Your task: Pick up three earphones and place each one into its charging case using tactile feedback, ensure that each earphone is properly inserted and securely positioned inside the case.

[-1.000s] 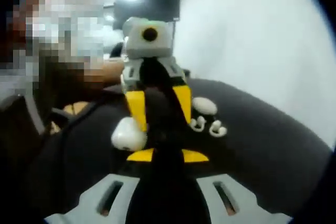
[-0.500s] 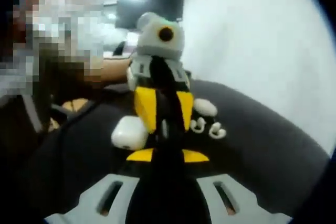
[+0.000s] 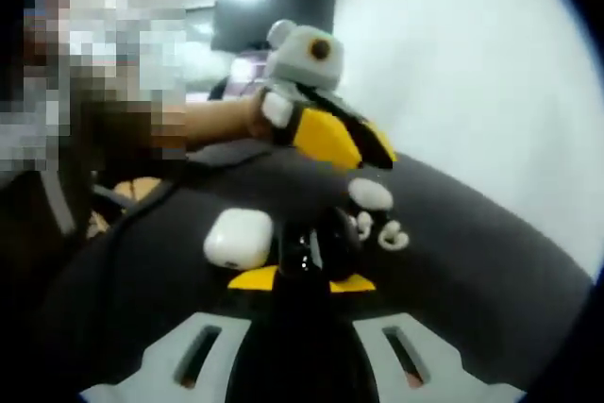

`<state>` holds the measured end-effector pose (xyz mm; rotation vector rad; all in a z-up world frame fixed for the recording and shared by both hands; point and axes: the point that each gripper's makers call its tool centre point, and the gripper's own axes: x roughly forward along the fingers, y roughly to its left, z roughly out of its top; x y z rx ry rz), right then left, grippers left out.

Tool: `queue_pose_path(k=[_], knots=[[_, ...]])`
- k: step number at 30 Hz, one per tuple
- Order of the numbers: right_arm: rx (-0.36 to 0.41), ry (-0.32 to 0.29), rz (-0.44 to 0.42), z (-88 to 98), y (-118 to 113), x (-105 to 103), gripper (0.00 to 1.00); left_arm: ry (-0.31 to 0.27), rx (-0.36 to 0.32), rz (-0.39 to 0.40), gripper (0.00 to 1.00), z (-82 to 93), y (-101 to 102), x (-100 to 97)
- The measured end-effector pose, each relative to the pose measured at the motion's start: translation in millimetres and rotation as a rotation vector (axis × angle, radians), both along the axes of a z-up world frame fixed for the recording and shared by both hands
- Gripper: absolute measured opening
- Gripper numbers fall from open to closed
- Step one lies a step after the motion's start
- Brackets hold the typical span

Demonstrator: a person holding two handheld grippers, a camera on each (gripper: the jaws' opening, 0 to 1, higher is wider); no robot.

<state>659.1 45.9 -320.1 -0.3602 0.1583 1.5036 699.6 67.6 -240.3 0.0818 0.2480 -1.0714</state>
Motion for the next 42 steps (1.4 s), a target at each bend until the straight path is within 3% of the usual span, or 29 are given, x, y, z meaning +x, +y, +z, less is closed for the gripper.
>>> queue_pose_path(k=[3,7,9,13,17,20,21,25,29,34,38,42], knots=[[0.003,0.001,-0.001,-0.2,1,-1,0.19,-0.009,0.0,0.035,0.12,7.3,27,3.9],[0.004,0.005,0.002,-0.1,2,-1,0.19,-0.024,0.186,0.012,0.09,-13.6,57,-7.1],[0.005,0.003,0.003,-0.1,2,-2,0.19,-0.022,0.259,-0.02,0.1,-28.2,56,-16.1],[0.008,0.004,0.001,-0.4,2,-3,0.19,-0.083,0.374,-0.097,0.15,-51.7,40,-29.2],[0.011,-0.002,-0.002,-0.7,2,-3,0.19,-0.135,0.453,-0.076,0.13,-68.2,33,-21.2],[0.012,-0.004,-0.001,-0.9,1,-3,0.19,-0.121,0.496,-0.071,0.12,-83.1,34,-18.8],[0.012,-0.003,-0.001,-1.1,1,-2,0.19,-0.143,0.454,-0.069,0.11,-80.1,29,-17.8],[0.012,-0.002,0.003,-1.3,0,-1,0.19,-0.133,0.446,-0.04,0.09,-81.6,30,-16.9],[0.012,-0.003,0.003,-1.6,0,-1,0.19,-0.09,0.407,0.003,0.07,-78.5,30,-14.8],[0.013,-0.004,0.004,-1.7,0,-1,0.19,-0.014,0.254,0.029,0.07,-59.1,24,-17.6],[0.013,-0.004,0.005,-1.8,1,-1,0.19,0.077,0.043,0.026,0.07,-31.6,13,-24.4],[0.013,-0.003,0.006,-1.8,1,-1,0.19,0.215,-0.207,0.009,0.07,-6.1,-12,-40.8]])
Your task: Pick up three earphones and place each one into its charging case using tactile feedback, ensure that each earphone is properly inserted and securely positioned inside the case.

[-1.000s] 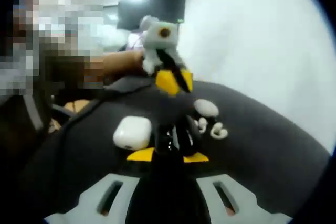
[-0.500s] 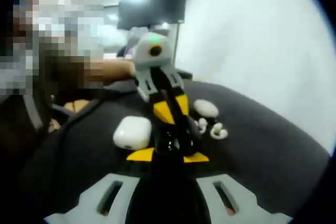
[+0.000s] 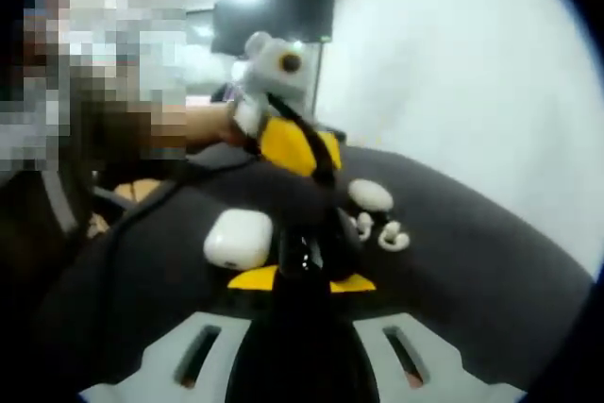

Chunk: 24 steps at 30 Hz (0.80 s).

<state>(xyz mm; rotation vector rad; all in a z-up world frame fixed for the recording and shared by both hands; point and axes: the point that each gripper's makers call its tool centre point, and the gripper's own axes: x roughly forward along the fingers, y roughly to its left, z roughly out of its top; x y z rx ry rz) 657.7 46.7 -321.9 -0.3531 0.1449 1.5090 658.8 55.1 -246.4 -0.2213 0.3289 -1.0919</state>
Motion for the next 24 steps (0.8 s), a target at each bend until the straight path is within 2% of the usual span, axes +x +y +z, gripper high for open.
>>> queue_pose_path(k=[2,5,6,8,11,15,17,24], knots=[[0.0,0.0,0.0,-0.1,0,0,0.19,0.061,-0.087,-0.001,0.07,2.3,-14,-5.7],[0.001,-0.002,-0.001,-0.1,0,0,0.19,0.129,-0.17,0.01,0.07,-0.3,-31,-9.8],[0.001,-0.002,-0.001,-0.1,0,0,0.19,0.147,-0.173,0.016,0.07,-2.6,-32,-8.9],[0.001,-0.004,-0.002,0.0,0,0,0.19,0.148,-0.172,0.025,0.07,-4.0,-33,-7.1],[0.001,-0.003,-0.001,-0.1,0,0,0.19,0.148,-0.168,0.047,0.07,-4.0,-28,-2.1],[0.001,-0.003,0.001,-0.1,0,0,0.19,0.192,-0.149,0.085,0.07,-10.6,-19,2.4],[0.0,-0.003,0.002,-0.1,0,0,0.19,0.195,-0.137,0.092,0.07,-15.1,-17,3.9],[0.001,-0.003,0.001,0.1,0,0,0.19,0.237,-0.215,0.057,0.07,-15.5,-21,2.8]])
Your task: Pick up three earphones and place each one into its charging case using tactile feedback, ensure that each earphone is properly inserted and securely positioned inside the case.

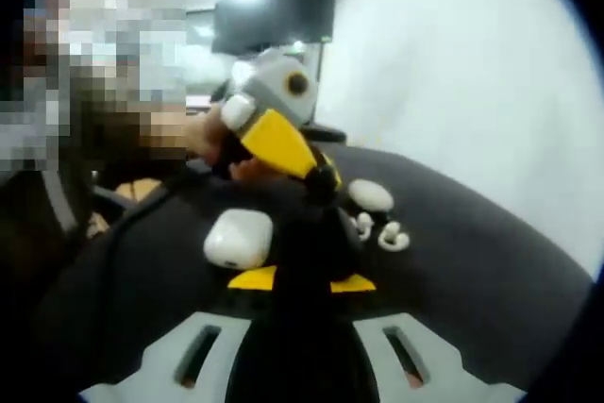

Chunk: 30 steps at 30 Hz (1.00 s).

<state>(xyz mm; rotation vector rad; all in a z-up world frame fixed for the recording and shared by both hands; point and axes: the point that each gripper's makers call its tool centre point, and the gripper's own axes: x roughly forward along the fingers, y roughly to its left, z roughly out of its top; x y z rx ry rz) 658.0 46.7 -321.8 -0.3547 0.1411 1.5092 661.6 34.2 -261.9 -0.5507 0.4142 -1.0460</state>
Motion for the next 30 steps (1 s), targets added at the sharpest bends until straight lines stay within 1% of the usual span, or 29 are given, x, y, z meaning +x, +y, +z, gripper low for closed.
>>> queue_pose_path(k=[2,4,7,10,11,13,14,16,20,23,24,26,28,29,30], knots=[[0.001,0.0,0.0,0.0,0,0,0.19,0.002,-0.006,-0.013,0.07,1.4,-4,-1.7],[0.001,0.003,0.0,-0.1,0,0,0.19,-0.01,-0.007,-0.027,0.07,5.0,-10,-4.4],[0.001,0.002,0.001,-0.1,0,0,0.19,-0.035,-0.004,-0.034,0.07,9.1,-16,-3.2],[0.002,0.002,0.001,-0.1,-1,0,0.19,-0.043,0.042,-0.037,0.07,4.3,-22,0.5],[0.002,0.002,0.001,-0.1,-1,1,0.19,-0.034,0.058,-0.05,0.07,1.0,-25,-0.8],[0.002,0.004,0.001,-0.1,-1,1,0.19,-0.01,0.068,-0.076,0.07,-2.1,-31,-3.6],[0.002,0.003,0.002,-0.1,-1,1,0.19,-0.039,0.107,-0.077,0.07,-5.6,-36,-1.3],[0.002,0.002,0.002,-0.1,-1,0,0.19,-0.047,0.118,-0.072,0.07,-7.7,-37,0.7],[0.003,0.002,0.002,0.0,-1,0,0.19,-0.035,0.126,-0.079,0.07,-11.9,-35,2.1],[0.003,0.002,0.002,0.1,-1,-1,0.19,-0.041,0.138,-0.085,0.07,-14.0,-33,0.3],[0.003,0.003,0.002,0.1,-1,-1,0.19,-0.052,0.142,-0.091,0.07,-13.5,-31,-1.2],[0.003,0.003,0.002,0.2,-1,-1,0.19,-0.076,0.134,-0.088,0.07,-6.6,-26,-2.1],[0.004,0.003,0.002,0.2,-1,-1,0.19,-0.128,0.107,-0.085,0.07,8.7,-17,-4.6],[0.004,0.003,0.001,0.2,-1,-2,0.19,-0.144,0.105,-0.068,0.07,17.0,-7,-3.5],[0.004,0.004,0.001,0.2,0,-2,0.19,-0.159,0.115,-0.053,0.07,21.4,1,-2.1]])
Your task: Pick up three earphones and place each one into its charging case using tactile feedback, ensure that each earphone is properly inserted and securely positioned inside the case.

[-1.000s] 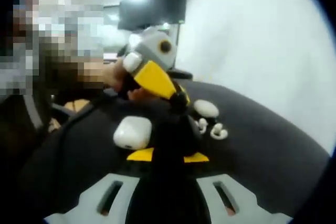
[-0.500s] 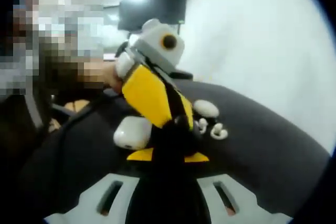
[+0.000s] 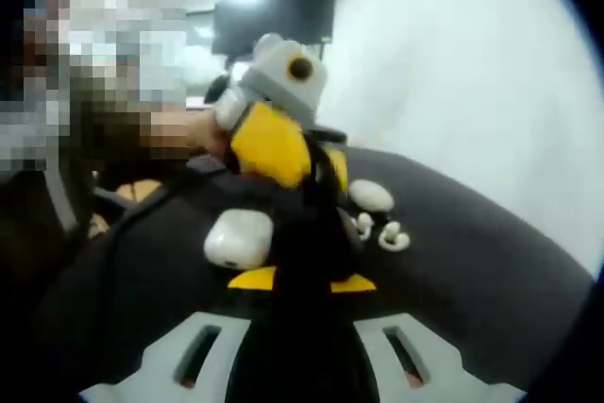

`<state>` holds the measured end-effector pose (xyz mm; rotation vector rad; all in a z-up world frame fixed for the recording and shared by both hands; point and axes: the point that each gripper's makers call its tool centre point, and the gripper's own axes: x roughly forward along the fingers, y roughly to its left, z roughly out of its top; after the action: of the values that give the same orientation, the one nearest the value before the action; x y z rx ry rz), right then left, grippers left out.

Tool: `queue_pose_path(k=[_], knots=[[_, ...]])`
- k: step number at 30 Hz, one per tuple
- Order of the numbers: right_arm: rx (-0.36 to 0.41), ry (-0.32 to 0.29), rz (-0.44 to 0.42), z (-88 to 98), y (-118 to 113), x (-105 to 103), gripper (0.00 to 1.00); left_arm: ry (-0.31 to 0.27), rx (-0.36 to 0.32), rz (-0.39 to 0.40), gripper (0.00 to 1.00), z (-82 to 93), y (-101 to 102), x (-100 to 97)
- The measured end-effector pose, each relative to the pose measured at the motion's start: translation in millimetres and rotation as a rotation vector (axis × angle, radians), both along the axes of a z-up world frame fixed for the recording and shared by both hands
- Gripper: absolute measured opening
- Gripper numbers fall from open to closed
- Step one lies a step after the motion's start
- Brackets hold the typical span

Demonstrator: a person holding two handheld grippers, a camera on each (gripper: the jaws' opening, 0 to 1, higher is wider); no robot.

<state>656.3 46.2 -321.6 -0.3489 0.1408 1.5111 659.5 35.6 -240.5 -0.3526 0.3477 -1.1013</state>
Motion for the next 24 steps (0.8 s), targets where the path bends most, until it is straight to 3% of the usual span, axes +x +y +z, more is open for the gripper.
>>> queue_pose_path(k=[4,6,8,9,15,19,24], knots=[[0.0,0.002,0.002,-0.1,0,0,0.19,-0.025,0.121,0.092,0.07,-9.1,38,7.3],[0.0,0.003,0.002,-0.2,0,0,0.19,0.005,0.171,0.131,0.07,-22.4,50,9.1],[0.0,0.002,0.002,-0.2,0,0,0.19,0.069,0.223,0.147,0.07,-46.4,58,8.0],[0.0,0.002,0.002,-0.2,0,1,0.19,0.1,0.248,0.147,0.07,-56.0,60,5.8],[0.002,-0.002,0.0,-0.3,0,1,0.19,0.06,0.283,0.156,0.07,-65.7,50,9.4],[0.003,-0.001,0.001,-0.4,-1,2,0.19,0.032,0.396,0.133,0.07,-80.0,50,16.9],[0.002,0.012,0.003,-0.6,-3,3,0.19,-0.013,0.389,0.111,0.1,-79.8,38,18.3]])
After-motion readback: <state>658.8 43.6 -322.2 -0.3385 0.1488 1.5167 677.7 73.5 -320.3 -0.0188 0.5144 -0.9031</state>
